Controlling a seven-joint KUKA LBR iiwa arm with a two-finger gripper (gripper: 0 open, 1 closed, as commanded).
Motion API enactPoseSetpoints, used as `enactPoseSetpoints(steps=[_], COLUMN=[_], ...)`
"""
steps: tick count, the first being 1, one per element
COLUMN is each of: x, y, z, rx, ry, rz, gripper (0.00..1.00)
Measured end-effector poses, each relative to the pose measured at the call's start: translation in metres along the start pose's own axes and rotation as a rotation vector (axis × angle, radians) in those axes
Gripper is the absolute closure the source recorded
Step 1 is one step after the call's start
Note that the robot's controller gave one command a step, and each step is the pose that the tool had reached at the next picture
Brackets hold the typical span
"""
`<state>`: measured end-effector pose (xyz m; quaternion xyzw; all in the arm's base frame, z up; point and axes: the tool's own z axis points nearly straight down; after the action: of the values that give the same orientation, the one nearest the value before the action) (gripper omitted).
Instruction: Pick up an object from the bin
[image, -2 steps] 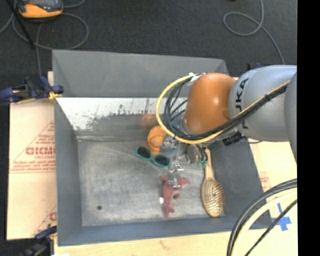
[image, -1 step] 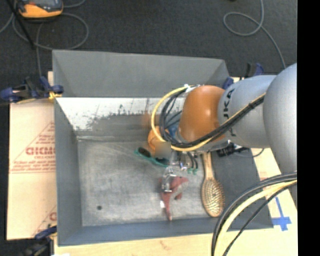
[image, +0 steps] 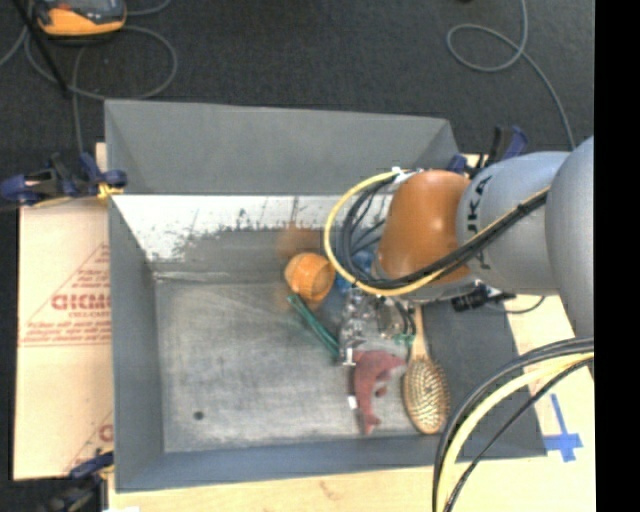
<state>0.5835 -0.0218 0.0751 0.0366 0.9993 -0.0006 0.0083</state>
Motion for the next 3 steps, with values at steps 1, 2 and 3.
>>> enactPoseSetpoints(steps=[1, 2, 3], x=[0.0, 0.052, 0.062], y=[0.0, -0.035, -0.039], z=[0.0, -0.036, -0.043], rx=[0.0, -0.002, 0.002], ry=[0.0, 0.015, 0.008], rz=[0.001, 0.028, -0.011], gripper=[1.0, 1.0, 1.0])
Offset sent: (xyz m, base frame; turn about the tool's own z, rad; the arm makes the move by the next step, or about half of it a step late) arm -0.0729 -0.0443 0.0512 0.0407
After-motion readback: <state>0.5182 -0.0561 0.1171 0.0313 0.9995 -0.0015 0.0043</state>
